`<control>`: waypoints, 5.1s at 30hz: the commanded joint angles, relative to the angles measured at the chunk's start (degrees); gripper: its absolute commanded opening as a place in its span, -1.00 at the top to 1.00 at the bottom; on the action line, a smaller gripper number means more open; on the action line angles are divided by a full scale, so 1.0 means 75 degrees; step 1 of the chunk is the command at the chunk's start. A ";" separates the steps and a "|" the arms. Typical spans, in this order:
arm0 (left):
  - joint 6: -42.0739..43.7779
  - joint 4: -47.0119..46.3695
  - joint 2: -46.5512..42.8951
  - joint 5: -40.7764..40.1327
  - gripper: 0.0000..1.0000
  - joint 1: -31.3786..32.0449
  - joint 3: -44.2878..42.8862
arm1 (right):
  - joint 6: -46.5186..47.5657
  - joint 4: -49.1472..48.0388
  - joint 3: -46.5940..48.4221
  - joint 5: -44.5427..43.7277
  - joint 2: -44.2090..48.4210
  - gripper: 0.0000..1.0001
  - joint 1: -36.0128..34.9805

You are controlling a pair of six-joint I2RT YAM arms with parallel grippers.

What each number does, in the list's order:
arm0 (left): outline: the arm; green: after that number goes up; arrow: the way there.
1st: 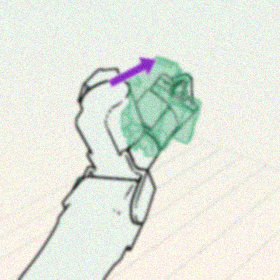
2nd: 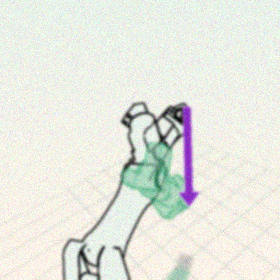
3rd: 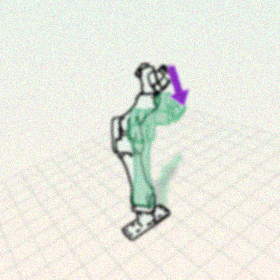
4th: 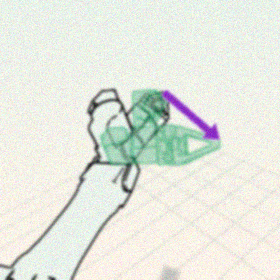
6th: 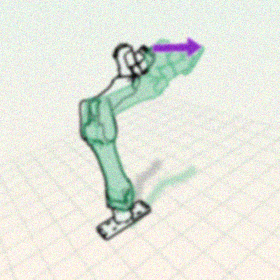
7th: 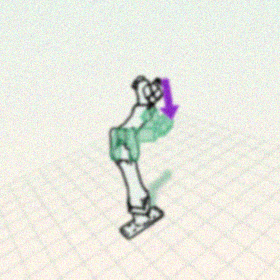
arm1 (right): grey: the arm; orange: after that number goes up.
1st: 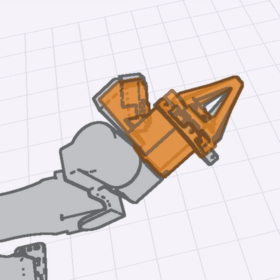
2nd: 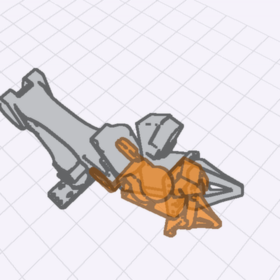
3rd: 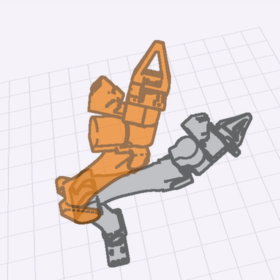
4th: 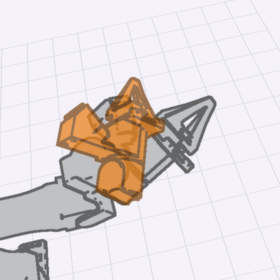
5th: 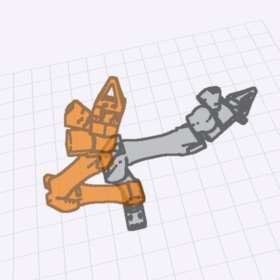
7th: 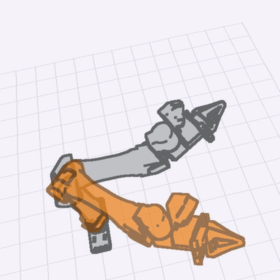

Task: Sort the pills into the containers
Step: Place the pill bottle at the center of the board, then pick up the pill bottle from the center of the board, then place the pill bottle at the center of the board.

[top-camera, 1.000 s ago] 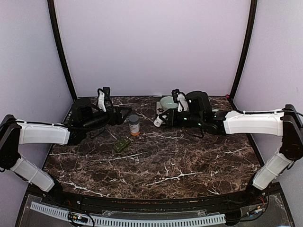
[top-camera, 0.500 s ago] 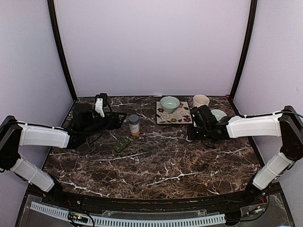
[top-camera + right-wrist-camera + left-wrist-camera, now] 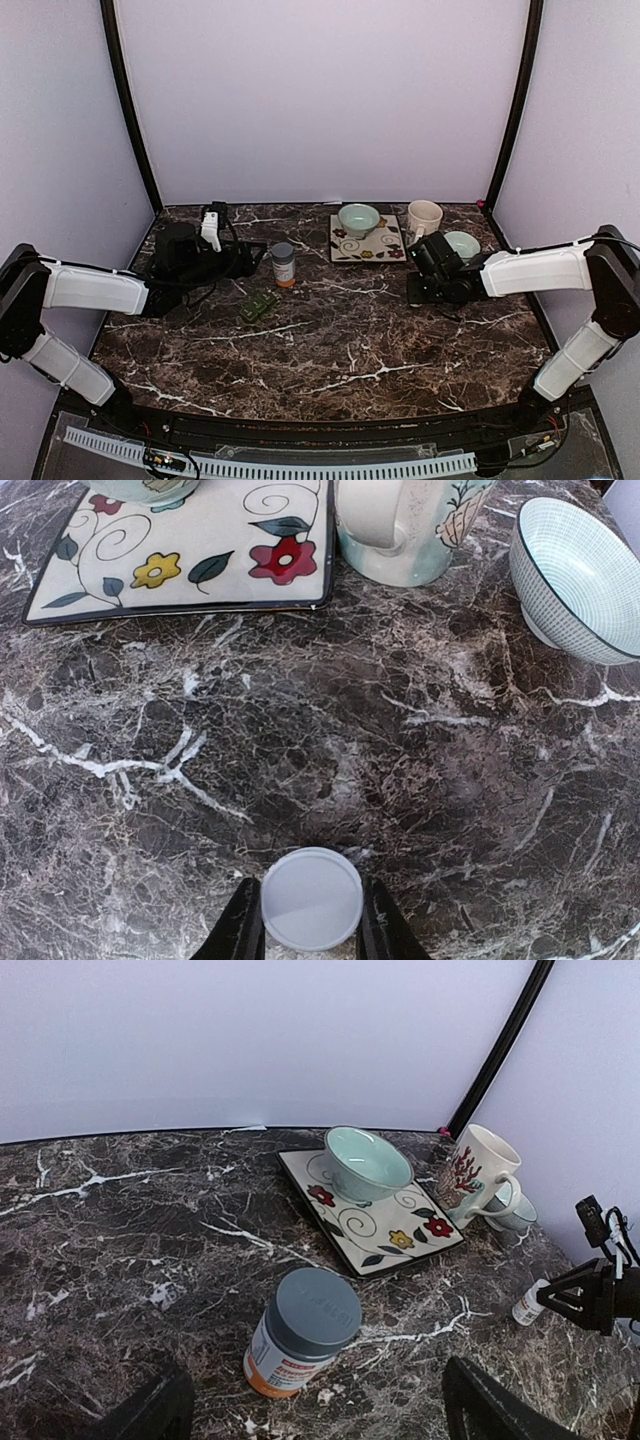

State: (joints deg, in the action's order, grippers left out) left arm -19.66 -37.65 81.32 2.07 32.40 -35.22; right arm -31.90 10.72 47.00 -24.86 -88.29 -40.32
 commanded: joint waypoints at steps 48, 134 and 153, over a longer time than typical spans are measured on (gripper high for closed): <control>0.1938 0.2191 0.0848 0.0928 -0.90 0.0021 -0.1780 | 0.0284 0.0773 0.1422 -0.0618 0.0983 -0.01 -0.0957; 0.4338 0.4260 0.6687 0.1120 0.54 0.2993 -0.9460 | 0.0003 0.0386 0.0168 -0.0765 0.3257 -0.02 0.1074; 0.4416 0.4569 0.7426 0.1002 0.47 0.3121 -1.0273 | 0.0023 0.0442 0.0138 -0.0578 0.3460 -0.02 0.1112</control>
State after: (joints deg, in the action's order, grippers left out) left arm 12.69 -3.05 137.36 10.00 55.51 -110.37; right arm -31.59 15.07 47.75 -29.52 -63.40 -32.42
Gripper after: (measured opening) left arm 0.529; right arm 0.509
